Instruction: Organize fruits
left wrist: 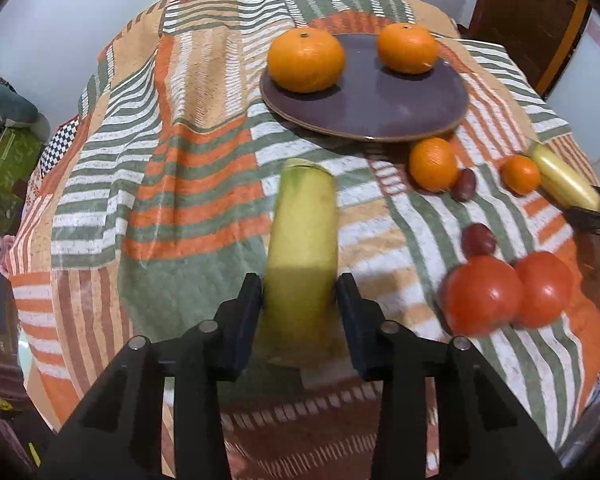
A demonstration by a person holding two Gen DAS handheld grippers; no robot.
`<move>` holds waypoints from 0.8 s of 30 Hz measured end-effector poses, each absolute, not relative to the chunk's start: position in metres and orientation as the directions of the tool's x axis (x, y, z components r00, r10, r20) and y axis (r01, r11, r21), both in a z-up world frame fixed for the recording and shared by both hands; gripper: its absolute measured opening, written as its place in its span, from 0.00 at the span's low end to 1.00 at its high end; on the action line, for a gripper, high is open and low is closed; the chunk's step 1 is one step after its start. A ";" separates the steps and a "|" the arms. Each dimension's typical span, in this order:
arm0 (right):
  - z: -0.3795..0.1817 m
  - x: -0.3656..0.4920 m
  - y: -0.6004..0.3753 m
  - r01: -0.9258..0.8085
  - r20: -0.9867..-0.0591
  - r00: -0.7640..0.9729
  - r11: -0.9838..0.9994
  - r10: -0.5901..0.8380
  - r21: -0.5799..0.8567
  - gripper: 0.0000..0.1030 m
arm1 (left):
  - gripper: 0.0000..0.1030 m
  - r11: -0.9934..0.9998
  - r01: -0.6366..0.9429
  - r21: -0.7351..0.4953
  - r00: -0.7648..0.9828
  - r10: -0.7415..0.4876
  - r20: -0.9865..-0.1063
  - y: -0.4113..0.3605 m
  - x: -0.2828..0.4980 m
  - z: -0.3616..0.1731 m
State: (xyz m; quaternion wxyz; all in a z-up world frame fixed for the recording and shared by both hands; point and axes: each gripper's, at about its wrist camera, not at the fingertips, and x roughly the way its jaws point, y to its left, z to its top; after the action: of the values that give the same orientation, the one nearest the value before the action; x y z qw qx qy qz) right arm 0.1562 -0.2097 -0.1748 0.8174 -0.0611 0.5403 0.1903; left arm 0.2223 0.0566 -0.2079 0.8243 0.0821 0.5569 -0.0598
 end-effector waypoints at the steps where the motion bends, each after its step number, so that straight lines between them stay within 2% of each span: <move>1: -0.176 0.156 -0.210 -0.376 -0.909 0.339 0.920 0.245 0.108 0.35 | 0.37 0.980 0.190 0.060 0.369 -0.014 -0.929 0.055 0.218 -0.207; 19: -0.188 0.178 -0.202 -0.378 -0.903 0.341 0.918 0.261 0.123 0.36 | 0.37 0.989 0.151 0.003 0.345 -0.050 -0.937 0.057 0.248 -0.222; 24: -0.191 0.183 -0.201 -0.370 -0.896 0.355 0.920 0.268 0.129 0.34 | 0.37 0.993 0.112 -0.049 0.354 -0.086 -0.931 0.062 0.259 -0.229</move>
State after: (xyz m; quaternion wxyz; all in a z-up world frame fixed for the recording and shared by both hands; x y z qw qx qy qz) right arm 0.1827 -0.2006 -0.1909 0.8218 -0.0476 0.5337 0.1939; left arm 0.2586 0.0621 -0.2293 0.8227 0.0114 0.5652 -0.0601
